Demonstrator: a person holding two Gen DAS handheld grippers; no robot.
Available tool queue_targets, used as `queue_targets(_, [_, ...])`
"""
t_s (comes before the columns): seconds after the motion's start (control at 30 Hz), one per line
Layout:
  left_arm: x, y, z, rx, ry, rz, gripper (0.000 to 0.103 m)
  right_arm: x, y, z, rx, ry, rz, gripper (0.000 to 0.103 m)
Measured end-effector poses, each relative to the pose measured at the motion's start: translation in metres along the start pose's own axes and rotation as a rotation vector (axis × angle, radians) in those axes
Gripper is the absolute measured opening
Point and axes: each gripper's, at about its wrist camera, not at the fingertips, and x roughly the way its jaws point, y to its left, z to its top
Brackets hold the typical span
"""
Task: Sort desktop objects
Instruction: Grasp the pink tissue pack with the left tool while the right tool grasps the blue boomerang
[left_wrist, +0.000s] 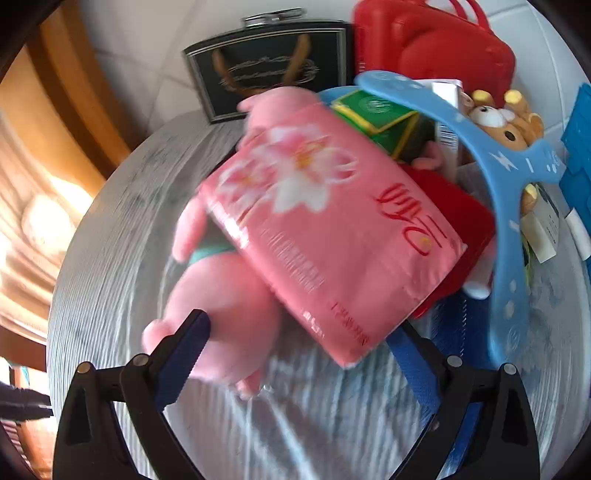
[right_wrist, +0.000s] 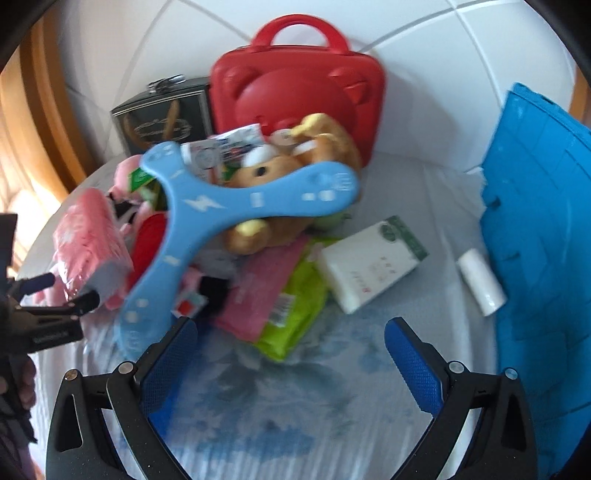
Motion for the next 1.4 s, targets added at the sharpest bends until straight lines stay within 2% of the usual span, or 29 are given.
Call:
queue_targets(0.07, [-0.011, 0.011, -0.002, -0.031, 0.002, -0.063, 0.098, 0.002, 0.011, 0.001, -0.012, 0.012, 0.003, 0.103])
queue_targets(0.23, [-0.043, 0.02, 0.007, -0.103, -0.043, -0.153, 0.098, 0.002, 0.031, 0.005, -0.018, 0.028, 0.018, 0.103])
queue_targets(0.33, [-0.036, 0.02, 0.024, -0.182, -0.017, -0.175, 0.098, 0.001, 0.036, 0.008, -0.016, 0.026, 0.013, 0.103])
queue_targets(0.47, [-0.01, 0.003, 0.04, -0.22, 0.032, -0.169, 0.098, 0.008, 0.033, 0.012, 0.006, 0.04, -0.014, 0.103])
queue_targets(0.57, [0.006, -0.013, 0.051, -0.192, 0.03, -0.121, 0.098, 0.015, 0.029, 0.017, 0.032, 0.047, -0.022, 0.103])
queue_targets(0.73, [0.009, -0.035, 0.05, -0.016, -0.058, -0.066, 0.097, 0.024, 0.022, 0.032, 0.087, 0.029, 0.008, 0.102])
queue_targets(0.8, [0.011, -0.035, 0.047, 0.007, -0.062, -0.07, 0.097, 0.03, 0.026, 0.038, 0.098, 0.033, 0.034, 0.091])
queue_targets(0.83, [0.012, -0.034, 0.046, 0.015, -0.066, -0.075, 0.097, 0.035, 0.029, 0.042, 0.107, 0.042, 0.059, 0.079])
queue_targets(0.87, [0.012, -0.032, 0.048, 0.025, -0.066, -0.083, 0.098, 0.041, 0.032, 0.046, 0.12, 0.055, 0.091, 0.074])
queue_targets(0.93, [0.013, -0.029, 0.048, 0.028, -0.062, -0.096, 0.098, 0.049, 0.041, 0.052, 0.126, 0.068, 0.115, 0.074])
queue_targets(1.13, [0.019, -0.023, 0.05, 0.006, -0.045, -0.144, 0.099, 0.076, 0.059, 0.062, 0.107, 0.109, 0.11, 0.073])
queue_targets(1.23, [0.02, -0.027, 0.051, 0.022, -0.053, -0.131, 0.099, 0.088, 0.062, 0.064, 0.106, 0.131, 0.105, 0.049])
queue_targets(1.4, [0.015, -0.028, 0.051, 0.031, -0.077, -0.124, 0.095, 0.086, 0.061, 0.063, 0.097, 0.111, 0.109, 0.044])
